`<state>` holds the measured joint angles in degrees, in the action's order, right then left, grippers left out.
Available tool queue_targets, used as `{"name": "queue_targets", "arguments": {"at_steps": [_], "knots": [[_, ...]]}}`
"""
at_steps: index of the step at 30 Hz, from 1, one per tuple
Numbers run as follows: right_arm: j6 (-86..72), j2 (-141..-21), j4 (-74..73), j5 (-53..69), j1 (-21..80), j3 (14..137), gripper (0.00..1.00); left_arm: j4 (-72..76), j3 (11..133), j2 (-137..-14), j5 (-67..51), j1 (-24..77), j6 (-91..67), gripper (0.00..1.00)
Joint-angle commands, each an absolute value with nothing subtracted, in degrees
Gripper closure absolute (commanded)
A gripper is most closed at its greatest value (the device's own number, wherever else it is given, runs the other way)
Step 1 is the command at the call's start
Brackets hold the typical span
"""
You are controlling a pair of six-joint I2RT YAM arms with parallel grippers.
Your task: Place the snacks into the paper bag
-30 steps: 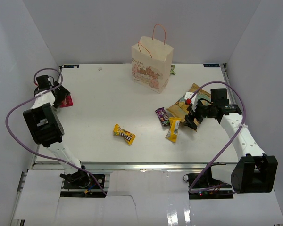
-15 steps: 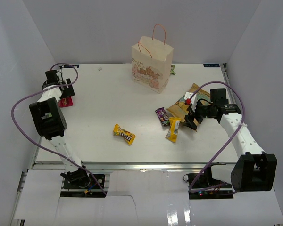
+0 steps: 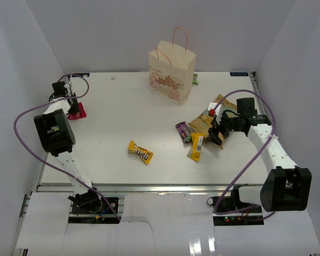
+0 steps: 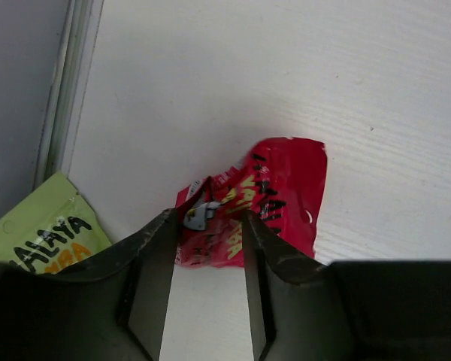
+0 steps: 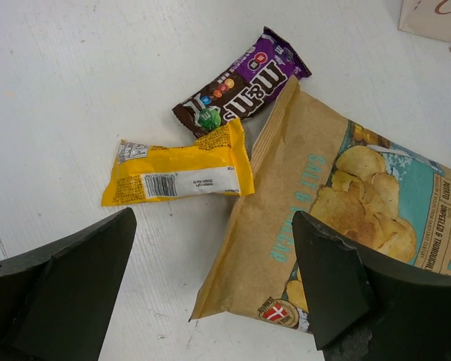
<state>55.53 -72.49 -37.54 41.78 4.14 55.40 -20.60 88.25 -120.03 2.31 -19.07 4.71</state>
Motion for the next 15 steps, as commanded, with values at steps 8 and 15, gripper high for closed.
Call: {"name": "queue_targets", "arguments": {"at_steps": [8,15], "knots": [[54.67,-72.86,-37.44,45.00,4.04,58.71,0.10,-21.27,83.33,-117.34,-9.22,-17.67,-2.28,0.71],[54.32,-71.63,-37.62,46.41,4.04,58.62,0.10,-21.36,78.14,-116.98,-7.48,-12.49,-3.52,0.44]]}}
